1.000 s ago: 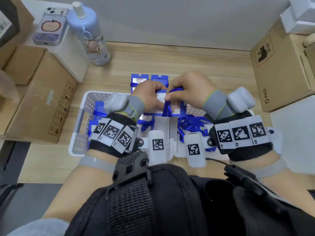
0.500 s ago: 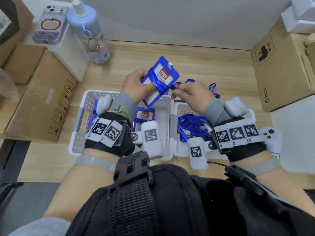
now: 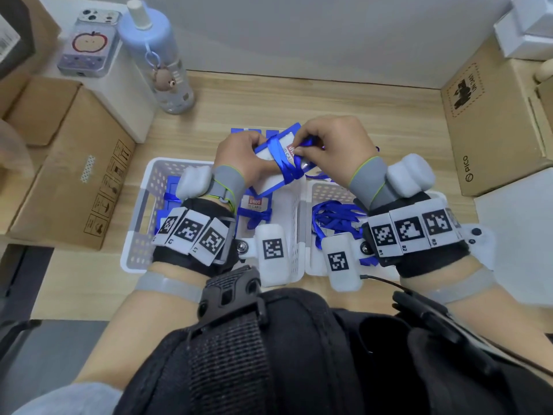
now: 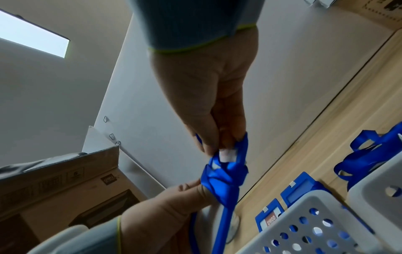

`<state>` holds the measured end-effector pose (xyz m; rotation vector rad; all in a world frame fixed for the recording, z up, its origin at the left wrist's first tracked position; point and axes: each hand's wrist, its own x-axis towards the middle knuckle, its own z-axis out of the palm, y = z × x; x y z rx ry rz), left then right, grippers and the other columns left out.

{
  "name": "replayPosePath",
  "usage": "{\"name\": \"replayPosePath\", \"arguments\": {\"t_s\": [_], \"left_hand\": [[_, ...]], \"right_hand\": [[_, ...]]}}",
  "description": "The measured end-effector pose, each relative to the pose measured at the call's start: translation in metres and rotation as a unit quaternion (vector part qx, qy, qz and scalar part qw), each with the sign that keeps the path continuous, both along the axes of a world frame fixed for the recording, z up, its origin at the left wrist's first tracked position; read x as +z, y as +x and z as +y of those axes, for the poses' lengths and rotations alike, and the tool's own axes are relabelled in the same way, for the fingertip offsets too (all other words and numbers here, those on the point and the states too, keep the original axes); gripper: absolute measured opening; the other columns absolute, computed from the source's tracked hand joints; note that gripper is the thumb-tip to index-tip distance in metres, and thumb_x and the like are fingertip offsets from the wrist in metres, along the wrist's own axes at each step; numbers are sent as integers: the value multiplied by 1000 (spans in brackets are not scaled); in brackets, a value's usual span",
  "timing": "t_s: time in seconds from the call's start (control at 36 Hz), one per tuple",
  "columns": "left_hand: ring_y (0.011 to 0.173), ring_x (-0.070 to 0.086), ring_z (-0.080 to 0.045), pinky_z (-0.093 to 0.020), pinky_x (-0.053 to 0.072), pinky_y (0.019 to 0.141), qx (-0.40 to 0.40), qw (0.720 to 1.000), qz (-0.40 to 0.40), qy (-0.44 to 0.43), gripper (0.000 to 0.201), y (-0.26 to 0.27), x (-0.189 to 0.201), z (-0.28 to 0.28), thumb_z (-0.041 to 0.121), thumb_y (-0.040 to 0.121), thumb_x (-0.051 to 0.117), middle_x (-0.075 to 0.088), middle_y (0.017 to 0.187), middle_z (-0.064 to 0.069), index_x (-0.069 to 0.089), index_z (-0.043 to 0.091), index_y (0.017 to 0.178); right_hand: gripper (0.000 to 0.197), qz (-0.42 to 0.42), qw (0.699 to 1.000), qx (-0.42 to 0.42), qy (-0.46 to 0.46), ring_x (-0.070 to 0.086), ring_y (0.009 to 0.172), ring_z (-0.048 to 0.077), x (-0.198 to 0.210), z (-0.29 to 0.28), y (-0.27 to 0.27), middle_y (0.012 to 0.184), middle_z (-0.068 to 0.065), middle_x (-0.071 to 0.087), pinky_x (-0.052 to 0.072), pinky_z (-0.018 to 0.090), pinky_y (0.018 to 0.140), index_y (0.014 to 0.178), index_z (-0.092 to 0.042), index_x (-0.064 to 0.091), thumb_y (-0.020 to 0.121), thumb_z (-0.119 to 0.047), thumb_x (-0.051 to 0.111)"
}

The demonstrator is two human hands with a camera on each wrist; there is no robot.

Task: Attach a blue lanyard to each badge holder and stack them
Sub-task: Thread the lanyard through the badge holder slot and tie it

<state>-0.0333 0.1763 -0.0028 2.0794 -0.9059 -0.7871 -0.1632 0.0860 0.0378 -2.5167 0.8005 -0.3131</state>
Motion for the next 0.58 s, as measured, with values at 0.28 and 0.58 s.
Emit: {"name": "replayPosePath", "arguments": {"t_s": [0.28,0.58], "left_hand": [[68,45,-21,-34,42,64,-8,1000,-23,10,41,-9,8,-5,47,52,64,54,71,-5,53,14,71],[67,48,-18,-32,40,68,75,991,86,-66,23,-4,1,-8,15,85,56,52,65,5,49,25,65]], "right_hand": [[35,-1,998,-51,46,57,71,26,-1,0,5,72,-1,62,47,33,68,67,-26,35,69,-7,64],[37,-5,988,-8,152,43,63,14,-3,10,12,72,-8,48,37,31,64,74,-24,34,74,-13,69]]}}
